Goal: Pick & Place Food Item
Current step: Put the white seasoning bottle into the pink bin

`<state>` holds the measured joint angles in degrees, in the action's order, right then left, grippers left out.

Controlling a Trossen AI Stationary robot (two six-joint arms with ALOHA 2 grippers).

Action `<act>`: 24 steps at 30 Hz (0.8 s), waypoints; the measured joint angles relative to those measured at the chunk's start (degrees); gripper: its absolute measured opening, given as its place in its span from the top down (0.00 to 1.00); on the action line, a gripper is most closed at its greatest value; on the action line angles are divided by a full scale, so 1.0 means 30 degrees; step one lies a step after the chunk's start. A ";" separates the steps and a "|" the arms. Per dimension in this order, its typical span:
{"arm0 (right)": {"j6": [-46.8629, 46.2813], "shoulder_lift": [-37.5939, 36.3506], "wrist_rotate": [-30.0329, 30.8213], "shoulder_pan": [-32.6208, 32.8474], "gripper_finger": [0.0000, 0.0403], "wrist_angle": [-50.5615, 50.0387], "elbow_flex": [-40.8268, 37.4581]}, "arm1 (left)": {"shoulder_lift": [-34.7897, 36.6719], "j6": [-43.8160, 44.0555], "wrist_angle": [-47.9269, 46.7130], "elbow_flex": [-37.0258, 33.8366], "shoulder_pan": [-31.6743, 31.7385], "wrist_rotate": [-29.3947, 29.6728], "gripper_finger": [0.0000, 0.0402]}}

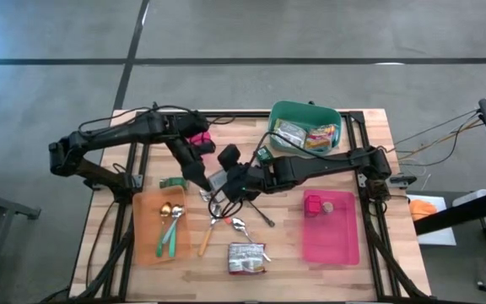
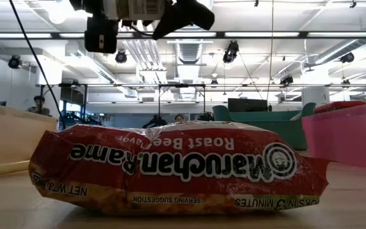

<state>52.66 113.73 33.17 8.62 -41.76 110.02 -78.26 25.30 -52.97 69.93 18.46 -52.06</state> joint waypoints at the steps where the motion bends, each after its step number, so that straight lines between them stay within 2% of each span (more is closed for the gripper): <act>1: -0.0292 0.0000 -0.0064 -0.0032 0.50 -0.0051 -0.0006 | 0.0000 -0.0120 0.0022 0.0000 -0.0014 0.0318 0.53; 3: -0.0306 0.0013 -0.0100 -0.0058 0.58 -0.0064 -0.0022 | 0.0000 -0.0025 0.0074 0.0007 -0.0036 0.0734 0.53; 8: -0.0344 0.0015 0.0015 0.0060 0.58 -0.0029 0.0007 | 0.0036 0.0309 0.0092 0.0022 -0.0036 0.0684 0.53; 10: -0.0411 0.0015 0.0002 0.0094 0.54 -0.0055 0.0007 | 0.0036 0.0624 0.0063 0.0022 -0.0034 0.0579 0.53; 17: -0.0789 -0.0029 0.0018 0.0335 0.28 0.0051 0.0036 | 0.0036 0.1233 -0.0153 -0.0015 0.0116 0.1206 0.53; 20: -0.0840 -0.0029 0.0346 0.0467 0.23 0.0071 0.0036 | 0.0029 0.1233 -0.0139 -0.0015 0.0140 0.1279 0.53; 24: -0.0836 -0.0029 0.1102 0.0561 0.24 0.0095 0.0036 | 0.0033 0.1260 -0.0098 -0.0015 0.0160 0.1291 0.53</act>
<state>50.15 113.65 36.47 10.31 -41.47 110.13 -78.16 29.07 -53.27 69.89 18.94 -48.19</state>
